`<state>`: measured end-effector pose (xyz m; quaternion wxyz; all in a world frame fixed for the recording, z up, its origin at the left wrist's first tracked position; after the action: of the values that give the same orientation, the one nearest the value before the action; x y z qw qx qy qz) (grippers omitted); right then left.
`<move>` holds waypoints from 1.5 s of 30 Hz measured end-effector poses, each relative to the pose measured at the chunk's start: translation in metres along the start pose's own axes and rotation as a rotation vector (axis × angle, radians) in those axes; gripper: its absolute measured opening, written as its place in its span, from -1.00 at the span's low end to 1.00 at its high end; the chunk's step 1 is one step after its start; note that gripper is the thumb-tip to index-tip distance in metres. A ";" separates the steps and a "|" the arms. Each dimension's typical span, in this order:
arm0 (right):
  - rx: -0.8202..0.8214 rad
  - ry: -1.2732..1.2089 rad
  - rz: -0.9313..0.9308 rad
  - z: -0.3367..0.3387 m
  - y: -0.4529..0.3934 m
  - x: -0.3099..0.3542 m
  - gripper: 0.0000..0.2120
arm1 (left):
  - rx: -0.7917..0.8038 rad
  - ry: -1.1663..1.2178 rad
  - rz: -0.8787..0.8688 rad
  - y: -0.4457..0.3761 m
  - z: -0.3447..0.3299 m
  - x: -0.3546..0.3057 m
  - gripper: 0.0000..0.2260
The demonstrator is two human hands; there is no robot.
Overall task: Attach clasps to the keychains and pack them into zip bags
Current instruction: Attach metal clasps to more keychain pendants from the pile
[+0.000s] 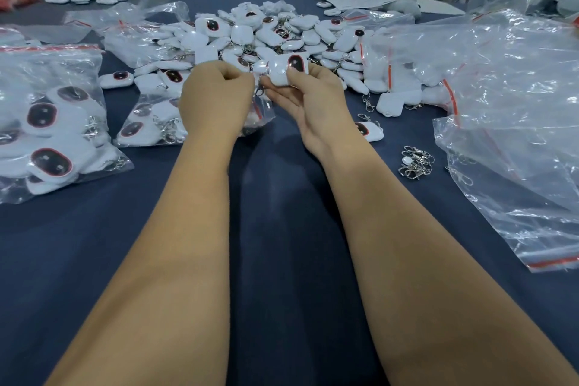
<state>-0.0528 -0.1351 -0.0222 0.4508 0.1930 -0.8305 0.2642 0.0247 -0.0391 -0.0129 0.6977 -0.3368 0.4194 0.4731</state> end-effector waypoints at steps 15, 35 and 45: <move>0.314 0.626 0.032 -0.008 0.008 -0.007 -0.56 | 0.092 0.499 -0.033 -0.003 -0.005 -0.006 -0.87; -0.242 -0.267 0.051 0.033 -0.011 0.024 -0.81 | 0.252 0.218 0.160 -0.012 0.001 0.004 -0.67; -0.113 -0.067 0.089 0.024 -0.014 0.016 -0.83 | 0.690 0.598 0.245 0.002 -0.017 -0.005 -0.65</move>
<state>-0.0691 -0.1622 -0.0161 0.4210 0.1388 -0.8664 0.2299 0.0172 -0.0554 -0.0159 0.5564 -0.1547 0.7713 0.2674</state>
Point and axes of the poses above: each hand's wrist, its own y-axis away from the middle knuckle, its own z-axis out of the back of the hand, x = y × z, the point moved 1 cm from there along -y, towards the middle knuckle, and after that the axes turned 13 degrees about z, right-handed, at the moved point
